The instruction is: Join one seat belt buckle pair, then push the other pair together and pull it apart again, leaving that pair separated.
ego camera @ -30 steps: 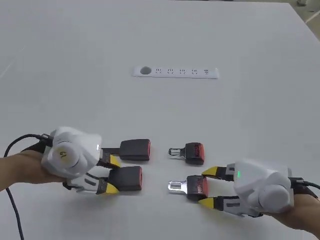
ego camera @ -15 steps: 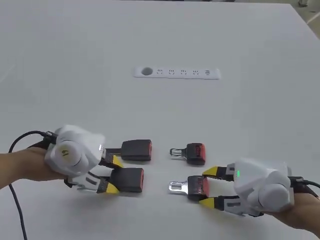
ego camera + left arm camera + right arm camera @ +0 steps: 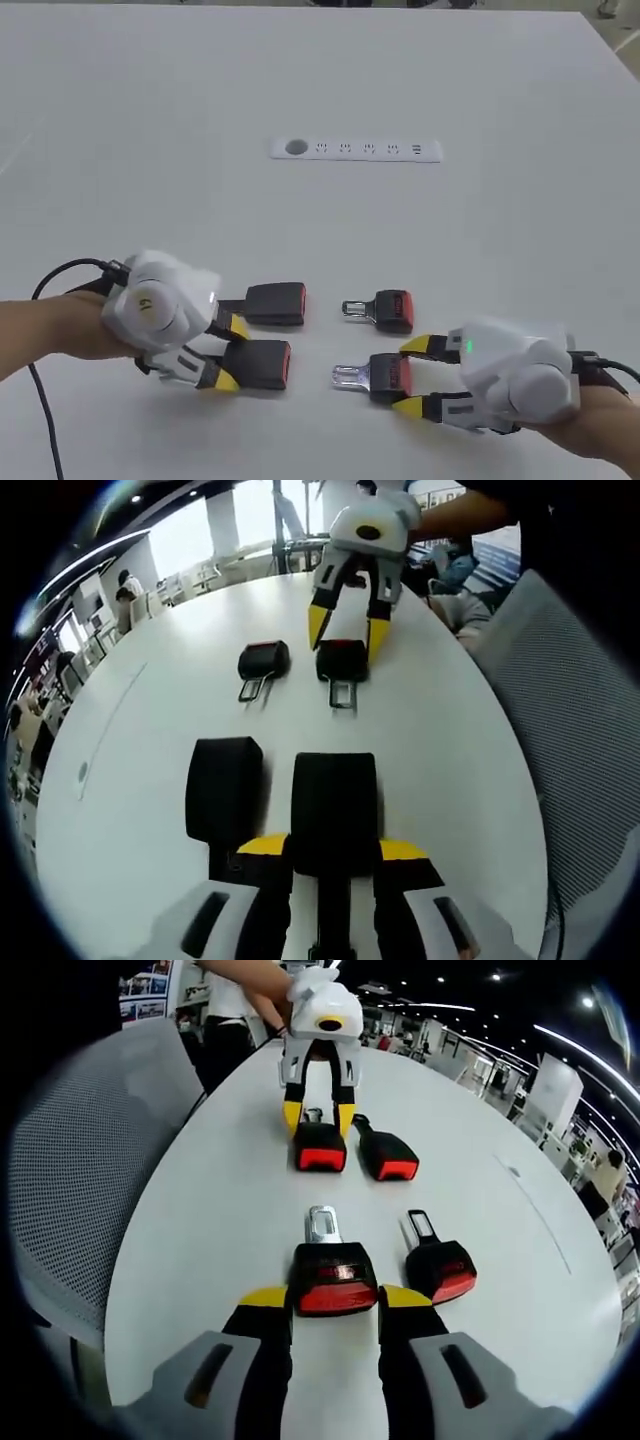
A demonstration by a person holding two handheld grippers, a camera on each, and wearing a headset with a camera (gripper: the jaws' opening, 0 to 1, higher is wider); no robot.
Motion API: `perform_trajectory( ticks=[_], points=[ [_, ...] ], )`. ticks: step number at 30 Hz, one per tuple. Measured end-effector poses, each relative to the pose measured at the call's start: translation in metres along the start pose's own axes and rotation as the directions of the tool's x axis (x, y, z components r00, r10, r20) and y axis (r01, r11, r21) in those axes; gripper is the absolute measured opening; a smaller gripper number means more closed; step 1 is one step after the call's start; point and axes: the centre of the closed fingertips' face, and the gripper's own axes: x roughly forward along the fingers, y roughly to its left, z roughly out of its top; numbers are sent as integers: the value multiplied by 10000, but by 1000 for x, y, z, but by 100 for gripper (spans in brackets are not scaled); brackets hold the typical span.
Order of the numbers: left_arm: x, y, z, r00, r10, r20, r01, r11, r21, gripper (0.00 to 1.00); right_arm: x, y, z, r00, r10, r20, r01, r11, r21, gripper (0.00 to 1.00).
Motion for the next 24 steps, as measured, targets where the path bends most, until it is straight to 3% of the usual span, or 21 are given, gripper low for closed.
perform_trajectory(
  ticks=[6, 24],
  points=[
    [2, 0, -2, 9996, -175, -214, 175, 9998, 12, 32, 3, 0, 5, 10000, 55, 47, -55, 10000, 11, 31],
    [3, 1, -4, 9987, -347, -366, 343, 9993, -114, 32, 15, 1, 23, 9996, 169, 220, -169, 9999, 2, 31]
  ],
)
